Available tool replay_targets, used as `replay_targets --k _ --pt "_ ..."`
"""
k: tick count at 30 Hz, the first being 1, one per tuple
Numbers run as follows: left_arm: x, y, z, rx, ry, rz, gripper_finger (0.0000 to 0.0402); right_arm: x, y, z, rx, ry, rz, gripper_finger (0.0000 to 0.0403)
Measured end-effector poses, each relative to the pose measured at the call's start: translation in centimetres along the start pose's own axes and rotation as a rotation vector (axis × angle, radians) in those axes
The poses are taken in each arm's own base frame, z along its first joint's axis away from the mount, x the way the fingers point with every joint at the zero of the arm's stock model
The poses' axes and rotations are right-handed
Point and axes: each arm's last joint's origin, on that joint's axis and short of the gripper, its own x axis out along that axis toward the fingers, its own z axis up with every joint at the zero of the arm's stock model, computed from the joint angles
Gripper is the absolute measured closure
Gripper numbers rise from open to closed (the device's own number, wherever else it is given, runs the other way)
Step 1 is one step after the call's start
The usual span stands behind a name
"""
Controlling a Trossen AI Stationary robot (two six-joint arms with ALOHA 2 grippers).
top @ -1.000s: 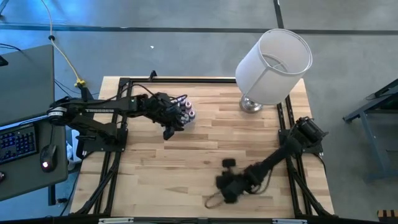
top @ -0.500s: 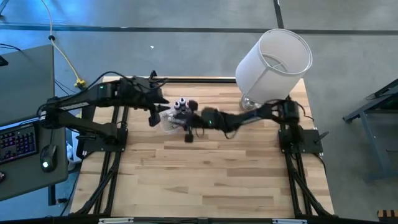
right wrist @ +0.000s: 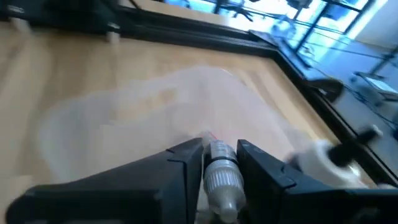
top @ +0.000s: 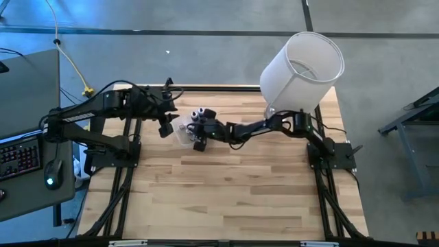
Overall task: Pick & Place food coloring
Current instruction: Put the small brown food coloring bottle into the transparent bin, then return to Home Position
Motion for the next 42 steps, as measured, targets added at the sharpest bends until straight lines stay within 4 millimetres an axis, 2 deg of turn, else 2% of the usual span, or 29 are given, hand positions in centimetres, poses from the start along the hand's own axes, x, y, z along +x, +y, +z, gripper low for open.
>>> replay_targets --k 8,12,15,19,23,26,29,32,37,42 --pt "0.0 0.0 -0.3 -0.034 0.028 -0.017 0.0291 -0.4 2.1 2.1 -0.034 -0.016 0.089 0.0236" --pt "-1.3 0.2 -1.3 -0.036 0.054 -0.043 0.0291 -2.4 3.3 4.4 -0.153 0.046 0.093 0.0209" --pt "-2.7 0.6 -2.8 -0.076 -0.003 -0.051 0.0291 -6.2 3.6 7.9 -0.246 0.144 0.029 0.0205" --pt "-3.6 1.0 -6.2 -0.107 -0.151 -0.066 0.0291 -12.7 3.2 11.6 -0.303 0.235 -0.055 0.0214" --pt "-3.4 1.1 -10.4 -0.14 -0.319 -0.09 0.0291 -19.6 2.1 14.0 -0.299 0.285 -0.099 0.023" --pt "-2.9 1.1 -12.8 -0.168 -0.462 -0.103 0.0291 -24.2 0.8 14.6 -0.218 0.317 -0.084 0.024" --pt "-2.0 1.0 -14.9 -0.179 -0.551 -0.132 0.0291 -27.5 -0.1 13.0 -0.145 0.321 -0.087 0.0247" --pt "-0.9 0.7 -16.5 -0.156 -0.61 -0.15 0.0291 -29.9 -0.9 9.7 -0.052 0.289 -0.079 0.0252" --pt "1.5 0.1 -18.1 -0.052 -0.685 -0.165 0.0291 -32.1 -1.3 2.9 0.108 0.136 0.021 0.0252" --pt "4.0 -0.8 -18.6 0.0 -0.743 -0.285 0.0291 -33.9 -2.1 -2.0 0.134 -0.087 0.16 0.0253"
